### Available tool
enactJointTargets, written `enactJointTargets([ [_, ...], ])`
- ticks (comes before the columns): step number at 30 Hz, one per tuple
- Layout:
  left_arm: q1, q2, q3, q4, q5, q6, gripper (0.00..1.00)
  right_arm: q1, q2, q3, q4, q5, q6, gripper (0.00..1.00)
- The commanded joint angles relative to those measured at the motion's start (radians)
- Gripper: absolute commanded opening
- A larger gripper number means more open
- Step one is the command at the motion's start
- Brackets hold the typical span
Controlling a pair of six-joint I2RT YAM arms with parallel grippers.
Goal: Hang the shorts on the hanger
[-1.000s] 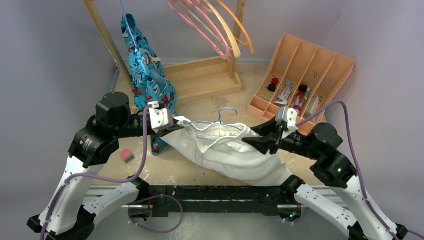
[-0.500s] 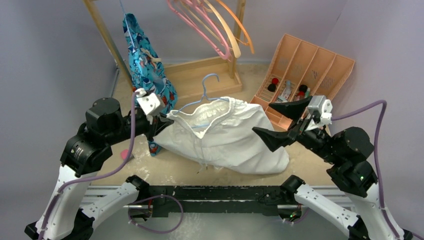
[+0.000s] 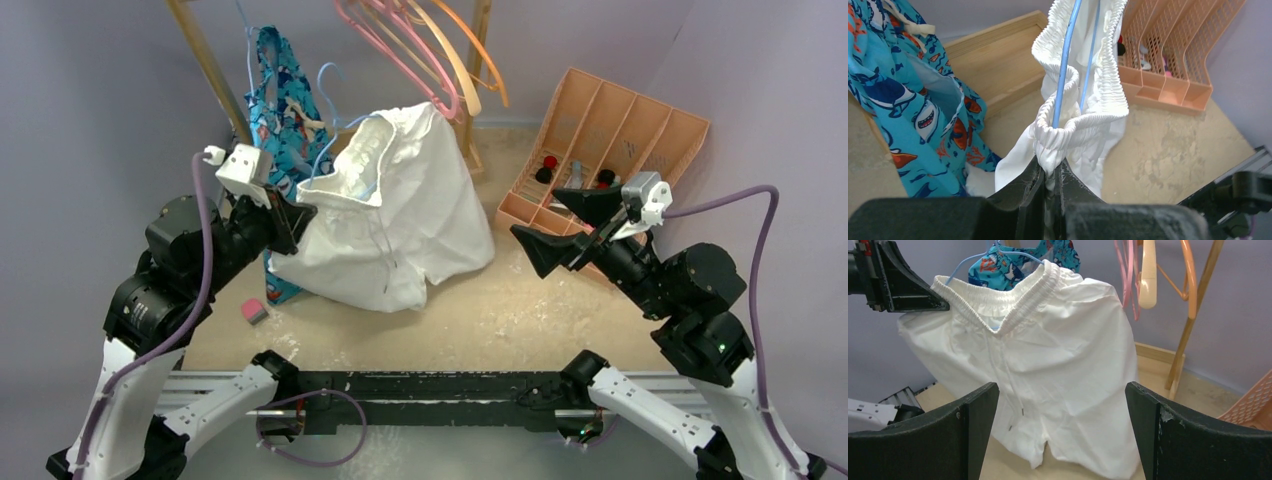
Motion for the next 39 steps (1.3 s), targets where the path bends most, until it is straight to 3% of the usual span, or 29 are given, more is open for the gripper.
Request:
enactJointTargets([
  [1, 0.002, 0.052, 0.069, 0.134, -0.102, -0.163, 0.0, 0.002, 0.013, 0.048, 0.085, 0.049, 0.014, 0.98],
  [8, 0.003, 0.115, 0.065, 0.174, -0.313, -0.123, 0.0, 0.001, 0.001, 0.061, 0.099, 0.073, 0.018, 0.98],
  [16, 0.002, 0.218, 0.108, 0.263, -0.453, -0.072, 0.0, 0.002, -0.011, 0.041, 0.1, 0.091, 0.033, 0.98],
  [27, 0.002, 0.382, 0.23, 0.42, -0.557, -0.019, 0.0, 0.002, -0.032, 0.005, 0.102, 0.11, 0.014, 0.99],
  [39, 0.003, 0.521, 0.386, 0.489, -0.652, 0.036, 0.0, 0.002, -0.056, -0.034, 0.097, 0.091, 0.009, 0.99],
])
